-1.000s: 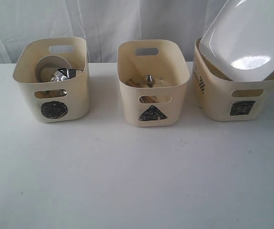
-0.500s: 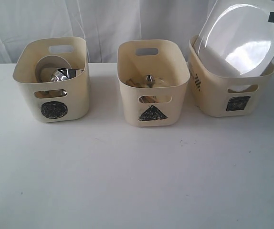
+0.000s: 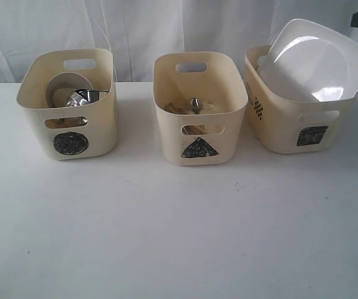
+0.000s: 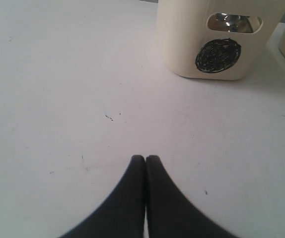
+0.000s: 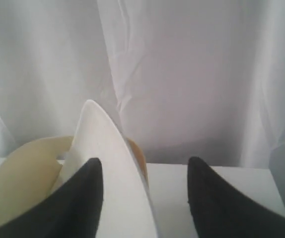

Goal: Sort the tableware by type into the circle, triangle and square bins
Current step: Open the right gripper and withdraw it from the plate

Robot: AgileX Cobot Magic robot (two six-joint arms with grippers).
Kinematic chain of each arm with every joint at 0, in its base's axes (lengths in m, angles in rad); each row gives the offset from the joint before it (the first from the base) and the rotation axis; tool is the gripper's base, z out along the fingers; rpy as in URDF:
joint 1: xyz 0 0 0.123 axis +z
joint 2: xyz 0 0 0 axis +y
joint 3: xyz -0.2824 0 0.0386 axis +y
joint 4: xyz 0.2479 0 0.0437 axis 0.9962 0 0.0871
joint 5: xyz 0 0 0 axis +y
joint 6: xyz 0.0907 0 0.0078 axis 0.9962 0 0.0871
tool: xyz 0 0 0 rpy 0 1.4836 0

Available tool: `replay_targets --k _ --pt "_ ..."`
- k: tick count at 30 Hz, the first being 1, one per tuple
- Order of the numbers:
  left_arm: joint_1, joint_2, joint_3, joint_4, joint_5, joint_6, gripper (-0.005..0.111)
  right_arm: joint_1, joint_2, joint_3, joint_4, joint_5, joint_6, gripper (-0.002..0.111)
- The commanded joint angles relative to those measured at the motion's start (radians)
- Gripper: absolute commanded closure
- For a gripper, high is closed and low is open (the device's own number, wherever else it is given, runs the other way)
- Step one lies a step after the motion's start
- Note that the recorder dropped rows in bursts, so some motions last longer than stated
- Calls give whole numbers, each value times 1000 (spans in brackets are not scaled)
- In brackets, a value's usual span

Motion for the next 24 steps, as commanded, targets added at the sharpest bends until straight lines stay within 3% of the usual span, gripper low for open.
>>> replay_targets --k 1,3,4,7,10,16,18,24 --pt "-8 -4 5 -7 -5 0 107 0 -105 -7 -7 99 121 63" --pt "-8 -4 5 -7 -5 0 107 0 -183 -7 -205 140 495 97" --pt "-8 -4 5 -7 -5 0 107 0 -201 -7 -274 150 574 108" --pt "-8 -4 5 -7 -5 0 107 18 -246 17 -442 199 785 108" --pt "-8 -4 5 -7 -5 0 107 54 -343 135 -467 159 816 108" --pt "-8 -4 5 -7 -5 0 107 200 -742 515 -467 -341 782 108" --pt "-8 -4 5 -7 -5 0 107 228 -875 607 -467 -432 782 108" --pt "-8 -4 5 -7 -5 0 107 255 -1255 767 -469 -342 737 108"
